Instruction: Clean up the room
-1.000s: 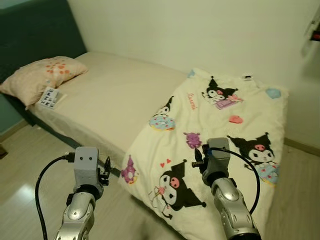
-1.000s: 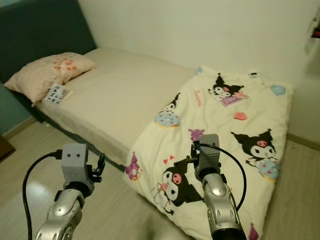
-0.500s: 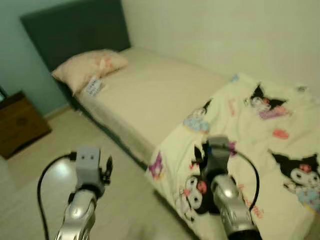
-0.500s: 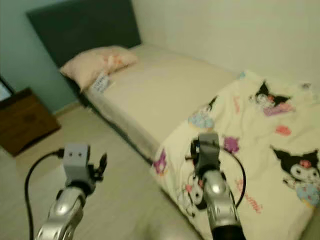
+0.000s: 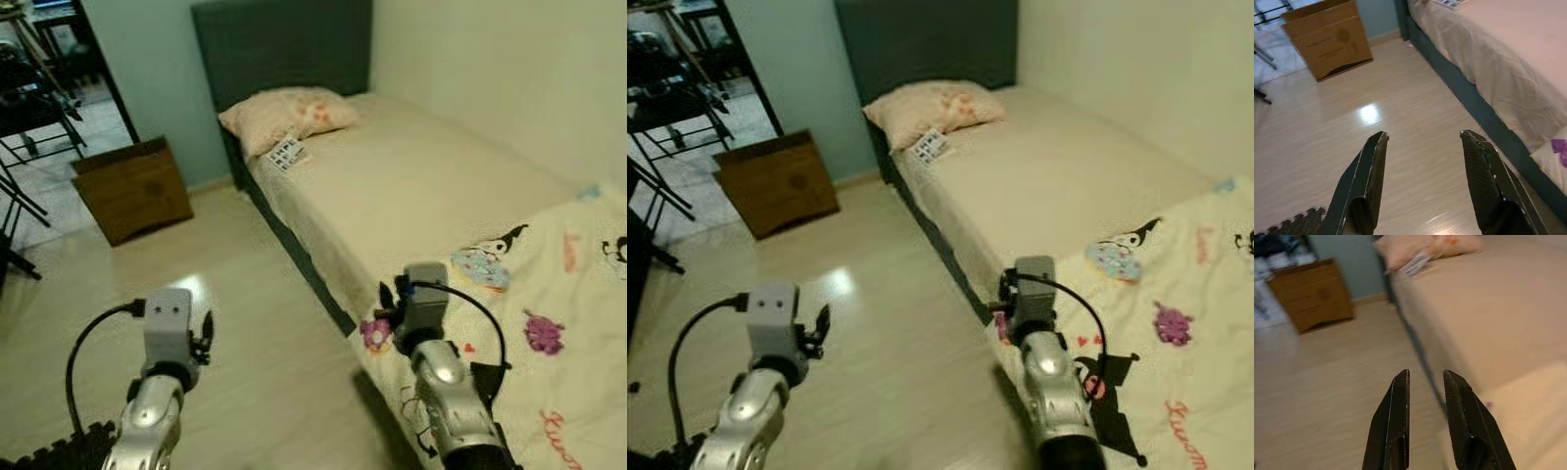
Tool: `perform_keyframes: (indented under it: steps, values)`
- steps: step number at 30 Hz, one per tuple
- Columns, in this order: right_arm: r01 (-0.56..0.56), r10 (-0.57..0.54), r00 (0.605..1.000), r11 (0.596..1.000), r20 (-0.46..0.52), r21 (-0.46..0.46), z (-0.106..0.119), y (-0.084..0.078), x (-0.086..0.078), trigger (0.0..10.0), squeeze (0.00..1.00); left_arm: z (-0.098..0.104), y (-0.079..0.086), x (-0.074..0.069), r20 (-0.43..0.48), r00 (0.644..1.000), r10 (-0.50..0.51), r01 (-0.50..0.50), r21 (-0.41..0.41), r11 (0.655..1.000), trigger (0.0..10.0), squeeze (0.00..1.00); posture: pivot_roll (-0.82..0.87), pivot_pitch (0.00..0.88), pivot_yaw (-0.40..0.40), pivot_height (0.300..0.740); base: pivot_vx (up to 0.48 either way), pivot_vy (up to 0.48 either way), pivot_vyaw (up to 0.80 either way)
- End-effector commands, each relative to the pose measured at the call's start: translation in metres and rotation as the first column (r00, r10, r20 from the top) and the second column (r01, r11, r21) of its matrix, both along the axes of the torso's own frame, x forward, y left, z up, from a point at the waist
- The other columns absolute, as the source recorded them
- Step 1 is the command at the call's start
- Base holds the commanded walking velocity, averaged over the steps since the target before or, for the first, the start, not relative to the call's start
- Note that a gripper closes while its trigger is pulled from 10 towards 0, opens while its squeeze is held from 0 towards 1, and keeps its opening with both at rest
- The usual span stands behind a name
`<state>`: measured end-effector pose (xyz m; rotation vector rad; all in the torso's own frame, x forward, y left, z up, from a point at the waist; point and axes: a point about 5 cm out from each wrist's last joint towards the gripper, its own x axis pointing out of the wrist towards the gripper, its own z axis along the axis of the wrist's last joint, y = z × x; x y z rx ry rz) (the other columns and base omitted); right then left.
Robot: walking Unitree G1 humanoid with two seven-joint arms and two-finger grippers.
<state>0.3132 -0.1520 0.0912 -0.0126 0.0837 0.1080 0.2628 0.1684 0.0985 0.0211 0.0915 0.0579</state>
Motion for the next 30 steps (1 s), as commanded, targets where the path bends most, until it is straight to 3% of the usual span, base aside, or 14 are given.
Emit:
perform_keyframes:
  steps: [1, 20, 30]
  values:
    - [-0.007, 0.007, 1.000, 1.000, -0.012, 0.013, -0.0037, 0.0029, -0.0009, 10.0, 0.00, -0.0034, 0.0049, -0.0019, -0.021, 1.000, 0.017, -0.017, -0.001, 1.000, 10.0, 0.00, -0.03, 0.096, 0.043, 0.740, 0.000, 0.000, 0.80]
    - [0.013, -0.012, 1.000, 0.999, -0.027, 0.043, -0.0078, -0.0016, -0.0011, 10.0, 0.00, -0.0017, 0.0054, 0.0006, -0.036, 0.999, 0.026, -0.026, -0.004, 1.000, 10.0, 0.00, -0.01, 0.114, 0.037, 0.740, 0.000, 0.000, 0.80]
    - [0.019, -0.018, 1.000, 0.999, -0.024, 0.050, -0.0061, -0.0068, -0.0028, 10.0, 0.00, -0.0041, -0.0004, 0.0006, -0.035, 0.999, 0.024, -0.025, -0.018, 1.000, 10.0, 0.00, -0.03, 0.112, 0.007, 0.740, 0.000, 0.000, 0.00]
